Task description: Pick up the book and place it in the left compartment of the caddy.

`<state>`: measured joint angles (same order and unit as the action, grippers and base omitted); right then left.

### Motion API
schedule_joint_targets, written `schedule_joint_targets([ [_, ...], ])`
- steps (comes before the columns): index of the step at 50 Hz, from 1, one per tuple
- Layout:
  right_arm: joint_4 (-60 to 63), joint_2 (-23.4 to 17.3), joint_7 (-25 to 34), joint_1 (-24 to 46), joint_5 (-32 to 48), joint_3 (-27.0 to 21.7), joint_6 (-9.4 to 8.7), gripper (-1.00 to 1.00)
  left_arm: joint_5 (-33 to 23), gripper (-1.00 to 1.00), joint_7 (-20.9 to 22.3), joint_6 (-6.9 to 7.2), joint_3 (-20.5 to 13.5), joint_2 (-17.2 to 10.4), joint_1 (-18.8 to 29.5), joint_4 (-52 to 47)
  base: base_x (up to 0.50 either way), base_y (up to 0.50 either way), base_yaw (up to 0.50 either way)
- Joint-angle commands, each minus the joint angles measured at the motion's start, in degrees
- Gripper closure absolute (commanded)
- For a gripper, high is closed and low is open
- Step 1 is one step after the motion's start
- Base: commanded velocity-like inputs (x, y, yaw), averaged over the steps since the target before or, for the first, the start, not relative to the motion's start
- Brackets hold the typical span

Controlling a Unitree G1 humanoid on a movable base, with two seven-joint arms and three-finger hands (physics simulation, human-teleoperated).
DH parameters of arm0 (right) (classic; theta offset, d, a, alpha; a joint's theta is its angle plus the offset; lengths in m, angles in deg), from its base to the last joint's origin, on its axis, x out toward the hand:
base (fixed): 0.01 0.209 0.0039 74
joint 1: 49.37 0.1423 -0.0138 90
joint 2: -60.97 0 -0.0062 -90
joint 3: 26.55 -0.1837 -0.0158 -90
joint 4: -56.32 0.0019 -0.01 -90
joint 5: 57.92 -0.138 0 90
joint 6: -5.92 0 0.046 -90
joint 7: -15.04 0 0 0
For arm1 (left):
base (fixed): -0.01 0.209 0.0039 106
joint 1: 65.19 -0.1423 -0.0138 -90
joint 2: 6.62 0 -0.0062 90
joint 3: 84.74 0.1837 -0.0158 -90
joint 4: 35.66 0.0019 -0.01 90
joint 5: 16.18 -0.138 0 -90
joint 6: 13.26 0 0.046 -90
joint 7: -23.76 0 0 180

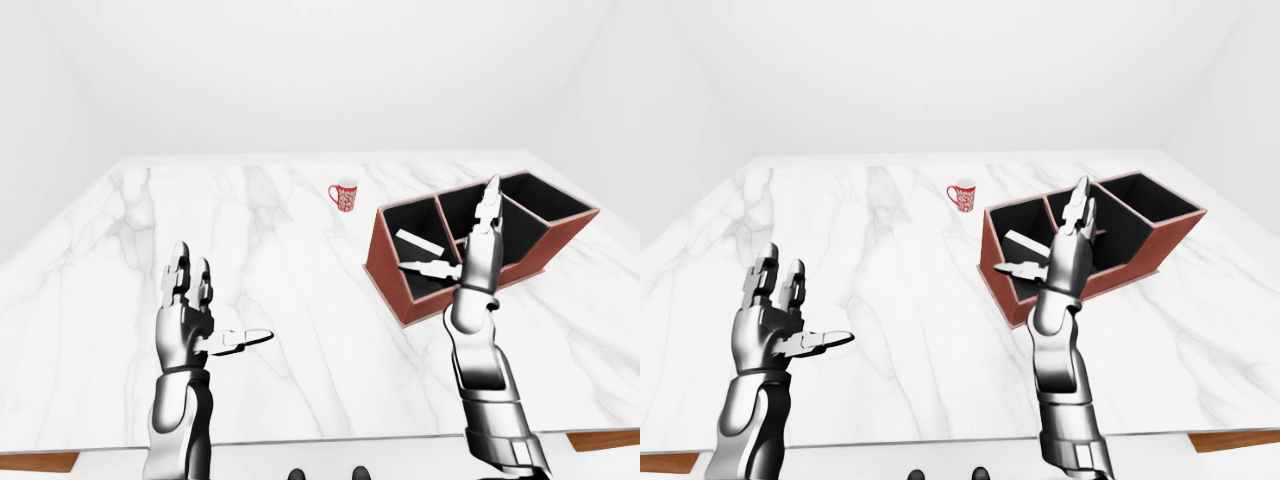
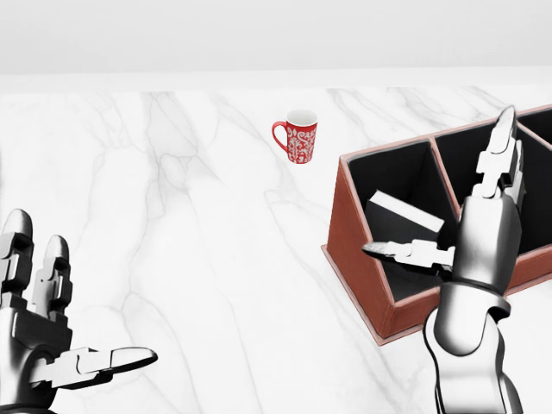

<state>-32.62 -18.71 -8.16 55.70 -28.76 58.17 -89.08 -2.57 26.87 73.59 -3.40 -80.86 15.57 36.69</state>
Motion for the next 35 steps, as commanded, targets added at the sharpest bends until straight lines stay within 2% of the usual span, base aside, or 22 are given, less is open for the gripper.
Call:
schedule_joint_targets([
  [1, 18.2, 3.5, 5.4, -7.7, -0.6, 0.3, 0.0, -1.0, -2.6, -1.0, -0.4, 6.44, -0.9, 0.0, -1.9, -9.5, 0.0, 0.0, 0.0],
  [3, 20.5, 4.0, 6.3, -9.2, -1.3, 0.7, 0.0, -1.0, -3.6, -1.0, 0.0, 8.03, -1.0, 0.1, -2.2, -11.5, 0.0, 0.0, 0.0],
  [4, 22.9, 5.0, 6.3, -10.7, -2.4, 0.2, 0.0, -1.0, -3.9, -1.0, 0.0, 8.16, -1.3, 0.2, -2.6, -13.3, 0.0, 0.0, 0.0],
  [14, 36.4, 8.0, 8.0, -19.5, -8.8, 2.2, 0.0, -1.0, -5.9, -1.0, 2.1, 8.16, -3.4, 1.3, -4.3, -22.1, 0.0, 0.0, 0.0],
  [21, 39.7, 8.1, 9.3, -26.1, -11.8, 3.3, 0.0, -1.0, -5.6, -1.0, 4.1, 8.16, -6.1, 2.8, -6.3, -27.9, 0.0, 0.0, 0.0],
  [30, 47.8, 9.1, 10.2, -31.0, -15.2, 4.3, 0.0, -1.0, -4.9, -1.0, 6.6, 8.16, -9.3, 5.6, -9.1, -34.8, 0.0, 0.0, 0.0],
  [35, 50.3, 8.9, 10.3, -32.7, -15.9, 5.4, 0.0, -1.0, -5.6, -1.0, 8.0, 8.16, -9.9, 6.9, -10.2, -34.0, 0.0, 0.0, 0.0],
])
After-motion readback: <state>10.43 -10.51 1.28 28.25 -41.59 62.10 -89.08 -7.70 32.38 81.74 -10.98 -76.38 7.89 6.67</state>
